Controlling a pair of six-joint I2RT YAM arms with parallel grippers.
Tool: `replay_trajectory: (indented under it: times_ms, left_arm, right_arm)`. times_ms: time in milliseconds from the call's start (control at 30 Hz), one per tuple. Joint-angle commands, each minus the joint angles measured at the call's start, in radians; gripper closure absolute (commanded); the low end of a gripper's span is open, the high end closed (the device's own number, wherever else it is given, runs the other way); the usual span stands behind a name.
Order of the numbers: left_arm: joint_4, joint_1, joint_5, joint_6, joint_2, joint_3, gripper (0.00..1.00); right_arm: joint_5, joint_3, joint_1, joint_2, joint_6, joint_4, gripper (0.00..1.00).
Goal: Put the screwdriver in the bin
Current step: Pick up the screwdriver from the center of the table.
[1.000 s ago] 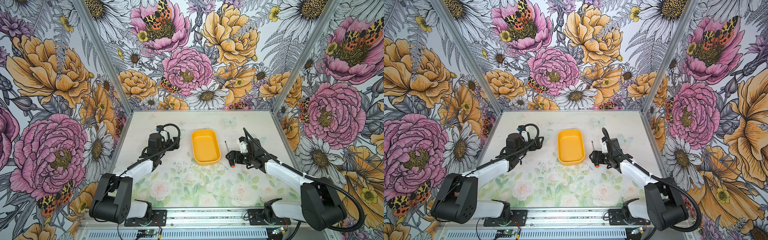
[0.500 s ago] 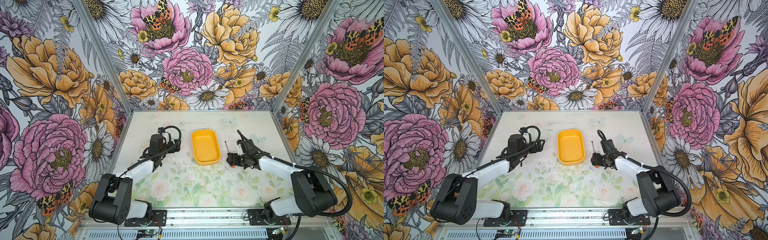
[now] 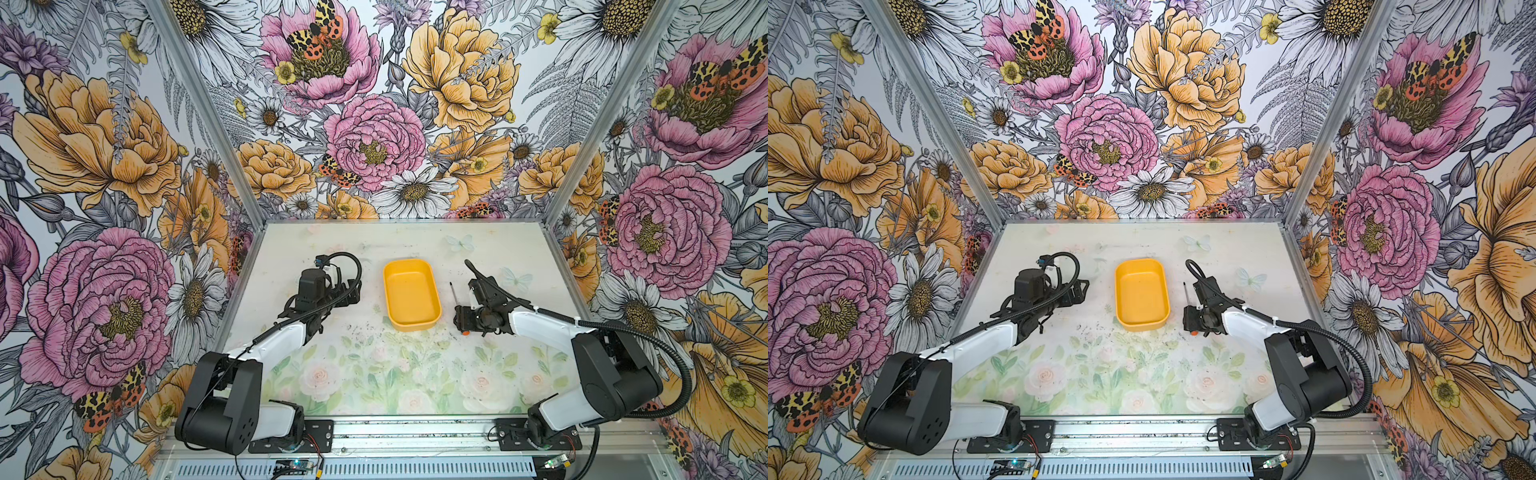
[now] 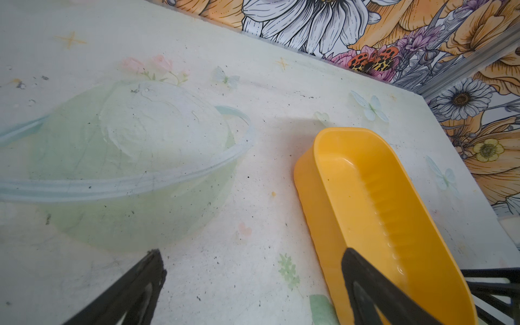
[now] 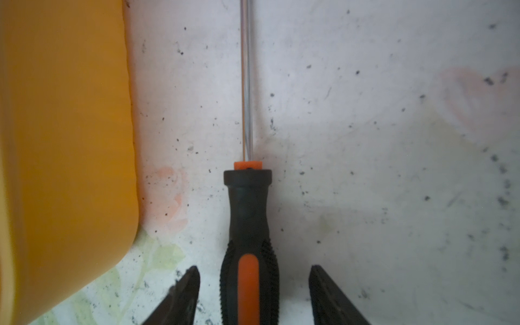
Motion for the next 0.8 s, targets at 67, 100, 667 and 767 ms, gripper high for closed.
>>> replay_trajectory:
  times_ms: [67,100,667,767]
  left_arm:
    - [-0.015,-0.001,0.008,-0.010,-0.019,0.025,0.01]
    - [-0.016,-0.001,0.008,-0.011,-0.019,0.024,0.01]
    - [-0.055,0.013,-0.008,0.018,-0.059,0.015,0.01]
    - [-0.057,0.019,-0.007,0.020,-0.064,0.012,0.01]
  right_arm:
    - [0.042,0.042,0.016,0.032,-0.018,-0.022,0.46]
    - [0.047,0.044,0.018,0.036,-0.019,-0.023,0.49]
    - [-0.016,0.073,0.016,0.030,0.005,-0.031,1.00]
    - [-0.031,0.091,0.012,-0.002,0.033,-0.033,1.00]
